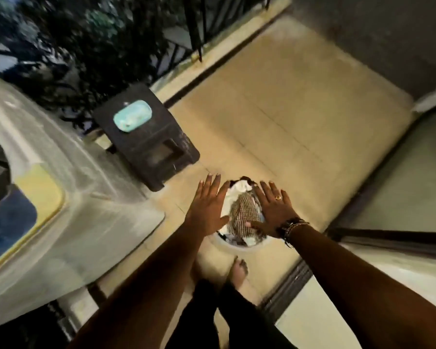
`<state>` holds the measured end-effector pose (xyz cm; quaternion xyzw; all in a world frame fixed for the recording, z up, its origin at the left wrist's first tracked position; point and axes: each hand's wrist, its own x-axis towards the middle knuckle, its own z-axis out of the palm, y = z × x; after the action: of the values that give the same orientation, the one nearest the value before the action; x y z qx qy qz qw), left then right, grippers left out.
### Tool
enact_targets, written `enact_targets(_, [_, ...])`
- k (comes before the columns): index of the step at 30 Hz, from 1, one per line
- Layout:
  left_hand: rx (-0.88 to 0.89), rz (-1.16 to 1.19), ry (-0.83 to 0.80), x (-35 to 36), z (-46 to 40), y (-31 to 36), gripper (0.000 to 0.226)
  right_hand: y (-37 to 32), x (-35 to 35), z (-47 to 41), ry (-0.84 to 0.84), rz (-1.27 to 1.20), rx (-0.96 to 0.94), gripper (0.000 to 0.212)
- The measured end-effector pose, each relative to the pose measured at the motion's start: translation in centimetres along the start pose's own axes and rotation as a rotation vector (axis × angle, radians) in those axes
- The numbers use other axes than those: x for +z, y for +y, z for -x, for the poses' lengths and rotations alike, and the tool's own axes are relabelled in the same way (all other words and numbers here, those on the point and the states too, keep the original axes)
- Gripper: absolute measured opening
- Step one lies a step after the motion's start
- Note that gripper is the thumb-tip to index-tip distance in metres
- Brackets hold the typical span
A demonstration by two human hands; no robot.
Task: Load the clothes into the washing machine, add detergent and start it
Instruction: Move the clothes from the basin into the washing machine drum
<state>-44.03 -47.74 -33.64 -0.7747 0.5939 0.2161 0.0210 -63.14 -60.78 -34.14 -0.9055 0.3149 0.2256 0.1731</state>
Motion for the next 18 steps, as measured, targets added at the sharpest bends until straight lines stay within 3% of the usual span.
enact_targets(3, [0.054,0.015,-0.079,7.6,-3.3,0.7,0.104,3.6,6.9,-1.3,-0.072,-0.046,0.049,0.127])
enact_targets(11, [0.151,0.107,-0.063,28.8,-11.3,1.4,0.106,7.6,24.8,-12.3,-0.103,-0.137,0.042,0.127])
enact_targets(16, [0.13,0.001,-0.067,37.7,-14.7,0.4,0.093,6.0,31.5,-17.2,0.166,0.035,0.121,0.062])
enact_targets(18, [0.127,-0.025,-0.003,38.8,-14.8,0.7,0.084,5.7,33.3,-16.7,0.269,0.092,0.135,0.05])
